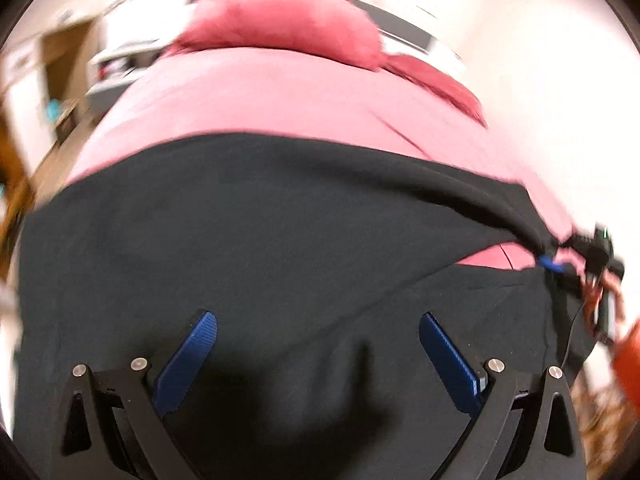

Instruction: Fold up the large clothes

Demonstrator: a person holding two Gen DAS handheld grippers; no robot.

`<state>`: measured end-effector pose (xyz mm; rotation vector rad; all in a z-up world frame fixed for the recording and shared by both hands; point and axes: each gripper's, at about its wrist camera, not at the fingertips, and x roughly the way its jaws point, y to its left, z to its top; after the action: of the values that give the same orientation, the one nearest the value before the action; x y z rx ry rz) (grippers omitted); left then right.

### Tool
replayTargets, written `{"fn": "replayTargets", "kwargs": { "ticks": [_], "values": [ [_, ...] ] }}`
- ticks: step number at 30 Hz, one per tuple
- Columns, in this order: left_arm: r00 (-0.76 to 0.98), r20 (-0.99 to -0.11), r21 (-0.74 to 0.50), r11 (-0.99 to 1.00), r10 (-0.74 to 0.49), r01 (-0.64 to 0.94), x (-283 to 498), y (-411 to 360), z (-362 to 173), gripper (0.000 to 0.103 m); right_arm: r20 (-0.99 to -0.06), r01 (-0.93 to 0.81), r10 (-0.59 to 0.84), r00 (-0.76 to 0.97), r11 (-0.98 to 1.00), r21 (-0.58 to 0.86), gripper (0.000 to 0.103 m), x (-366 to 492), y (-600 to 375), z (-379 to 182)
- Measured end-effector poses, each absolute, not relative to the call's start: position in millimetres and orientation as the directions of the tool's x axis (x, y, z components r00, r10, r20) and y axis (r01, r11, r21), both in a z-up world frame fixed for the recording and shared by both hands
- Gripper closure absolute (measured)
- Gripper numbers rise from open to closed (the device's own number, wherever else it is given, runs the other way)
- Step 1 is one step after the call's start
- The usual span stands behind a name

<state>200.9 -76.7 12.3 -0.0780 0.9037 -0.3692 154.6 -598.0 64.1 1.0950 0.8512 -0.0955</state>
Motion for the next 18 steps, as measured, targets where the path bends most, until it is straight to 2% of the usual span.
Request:
{"fn": "replayTargets", "kwargs": {
  "ticks": [3, 5, 6, 7, 8, 9, 11, 13, 18],
  "values": [
    [0.529, -0.784, -0.093, 0.904, -0.326, 0.418, 220, -129, 9, 0.002, -0.606, 0.464, 0.295, 0.739, 0.428, 0.775, 0.064, 158, -597, 64],
    [0.53, -0.798, 0.016, 0.868, -0.288, 0.496, 229, -156, 3, 0.003, -0.593, 0.467, 0.262, 0.761, 0.412, 0.782, 0.069, 162, -602, 65],
    [0.532, -0.805, 0.067, 0.851, -0.262, 0.521, 234, -166, -2, 0.006, -0.593, 0.464, 0.253, 0.765, 0.421, 0.779, 0.081, 166, -603, 67],
    [0.531, -0.815, 0.116, 0.832, -0.233, 0.543, 239, -174, -9, 0.018, -0.601, 0.468, 0.239, 0.762, 0.439, 0.767, 0.088, 169, -605, 71],
    [0.526, -0.823, 0.135, 0.824, -0.217, 0.551, 244, -178, -13, 0.024, -0.606, 0.467, 0.234, 0.761, 0.451, 0.76, 0.089, 174, -607, 74],
    [0.523, -0.823, 0.132, 0.821, -0.222, 0.556, 247, -178, -13, 0.029, -0.597, 0.453, 0.243, 0.765, 0.455, 0.766, 0.091, 178, -610, 79],
    [0.5, -0.831, 0.087, 0.831, -0.244, 0.55, 255, -170, -8, 0.068, -0.578, 0.42, 0.25, 0.777, 0.478, 0.772, 0.092, 181, -614, 90],
    [0.439, -0.843, -0.026, 0.839, -0.311, 0.544, 265, -156, 4, 0.087, -0.569, 0.388, 0.255, 0.782, 0.516, 0.764, 0.093, 178, -614, 107],
    [0.354, -0.808, -0.208, 0.79, -0.471, 0.577, 256, -121, 38, 0.088, -0.475, 0.274, 0.312, 0.823, 0.516, 0.812, 0.093, 168, -611, 141]
  ]
}}
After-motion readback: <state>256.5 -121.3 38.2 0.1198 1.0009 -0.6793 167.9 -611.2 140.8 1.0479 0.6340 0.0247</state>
